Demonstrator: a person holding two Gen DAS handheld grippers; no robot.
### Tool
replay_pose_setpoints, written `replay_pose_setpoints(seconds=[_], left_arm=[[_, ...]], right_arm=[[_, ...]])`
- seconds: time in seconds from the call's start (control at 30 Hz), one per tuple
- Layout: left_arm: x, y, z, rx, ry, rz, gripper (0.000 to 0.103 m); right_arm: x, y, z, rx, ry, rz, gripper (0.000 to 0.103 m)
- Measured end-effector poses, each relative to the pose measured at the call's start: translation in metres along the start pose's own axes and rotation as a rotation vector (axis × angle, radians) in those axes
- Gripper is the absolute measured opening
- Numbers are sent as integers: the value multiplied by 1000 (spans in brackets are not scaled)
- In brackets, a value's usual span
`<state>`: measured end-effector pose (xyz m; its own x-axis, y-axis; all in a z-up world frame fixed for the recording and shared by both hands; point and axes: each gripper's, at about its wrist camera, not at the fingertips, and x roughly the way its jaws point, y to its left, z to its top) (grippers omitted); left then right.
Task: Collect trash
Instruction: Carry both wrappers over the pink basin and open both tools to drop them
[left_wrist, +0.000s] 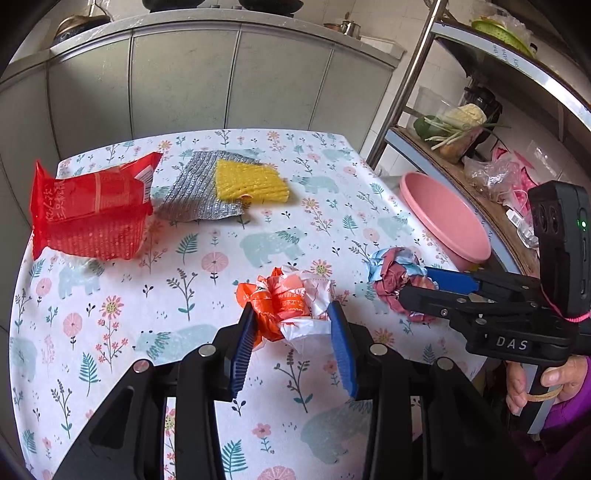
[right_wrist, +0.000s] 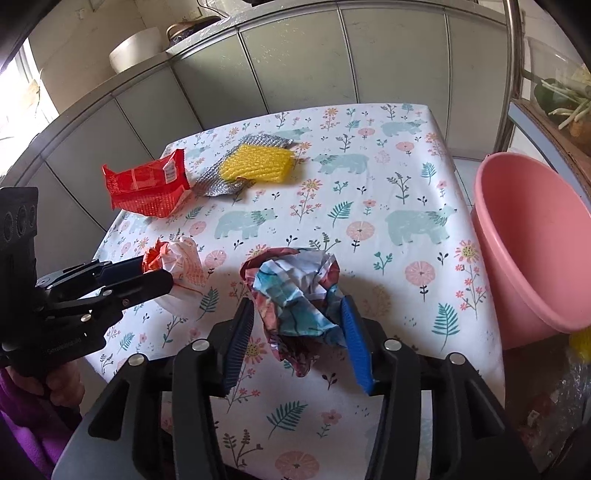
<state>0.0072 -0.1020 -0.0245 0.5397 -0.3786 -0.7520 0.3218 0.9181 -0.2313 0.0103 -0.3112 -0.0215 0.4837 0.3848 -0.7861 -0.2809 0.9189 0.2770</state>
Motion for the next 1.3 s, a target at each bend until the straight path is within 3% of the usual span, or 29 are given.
replay_pose_setpoints(seconds=[0.23, 0.3, 0.47, 0.63, 1.0, 1.3], left_arm=[[-3, -5, -1, 9, -2, 22, 39], [-5, -8, 1, 12, -8, 28, 39], [-9, -22, 12, 40, -34, 17, 39], [-9, -46, 36, 75, -81, -14, 39], [32, -136, 82, 195, -116, -184, 39], [95, -195, 94, 279, -49, -247, 39]], right_arm=[[-1, -6, 2, -2, -54, 7, 49], [-4, -9, 1, 6, -71, 27, 39], [-20, -22, -3, 25, -134, 59, 37], [-42, -52, -1, 136, -202, 98, 37], [-87, -142, -5, 385, -343, -86, 37], [-87, -183, -11, 474, -340, -192, 37]])
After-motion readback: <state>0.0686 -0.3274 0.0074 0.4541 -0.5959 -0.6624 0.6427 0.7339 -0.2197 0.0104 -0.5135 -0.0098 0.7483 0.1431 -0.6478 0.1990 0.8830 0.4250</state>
